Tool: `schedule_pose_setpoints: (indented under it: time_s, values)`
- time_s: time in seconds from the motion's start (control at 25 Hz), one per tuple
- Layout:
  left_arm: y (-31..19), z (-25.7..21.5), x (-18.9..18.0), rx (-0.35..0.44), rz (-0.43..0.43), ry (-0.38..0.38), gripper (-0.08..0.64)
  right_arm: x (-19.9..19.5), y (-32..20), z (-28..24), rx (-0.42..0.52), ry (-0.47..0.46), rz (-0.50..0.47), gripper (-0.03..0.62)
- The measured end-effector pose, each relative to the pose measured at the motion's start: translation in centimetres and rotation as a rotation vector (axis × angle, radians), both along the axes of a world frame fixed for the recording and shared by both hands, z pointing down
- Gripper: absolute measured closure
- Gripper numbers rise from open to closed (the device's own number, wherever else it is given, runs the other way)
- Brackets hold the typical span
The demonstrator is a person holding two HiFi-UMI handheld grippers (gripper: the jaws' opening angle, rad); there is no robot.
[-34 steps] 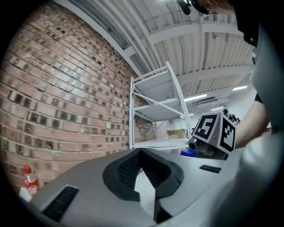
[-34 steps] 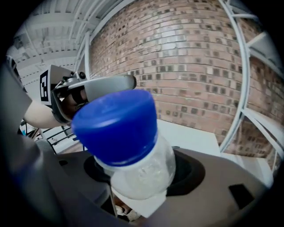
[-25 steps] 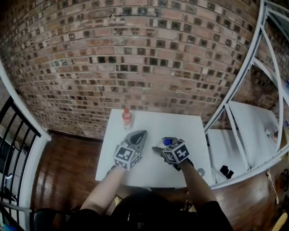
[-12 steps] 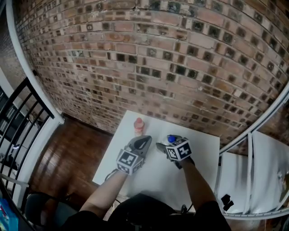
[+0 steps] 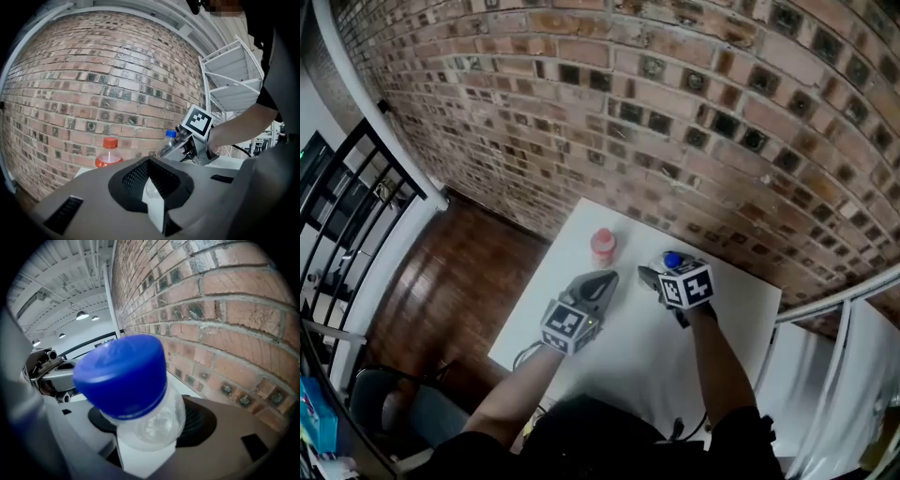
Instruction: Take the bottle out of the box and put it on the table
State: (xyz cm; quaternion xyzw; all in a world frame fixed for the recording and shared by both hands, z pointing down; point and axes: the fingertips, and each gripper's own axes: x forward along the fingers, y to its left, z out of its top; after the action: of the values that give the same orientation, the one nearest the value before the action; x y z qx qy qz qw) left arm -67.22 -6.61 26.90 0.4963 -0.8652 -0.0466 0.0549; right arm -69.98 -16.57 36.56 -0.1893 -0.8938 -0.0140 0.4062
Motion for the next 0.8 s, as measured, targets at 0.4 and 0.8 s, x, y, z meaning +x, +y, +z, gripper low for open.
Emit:
schedule_pose_setpoints:
  time_s: [0.4, 0.8]
  values:
    - [0.5, 2.4, -0.5, -0.005, -0.033, 0.052, 0.563, -1.6, 1.1, 1.1, -0.027, -0.045, -0.032, 0.261]
    - [1.6, 2.1, 0.0, -0.023, -0.042, 0.055, 0.563, -1.9, 0.5, 0.7, -0.026, -0.163, 0.024, 0.158]
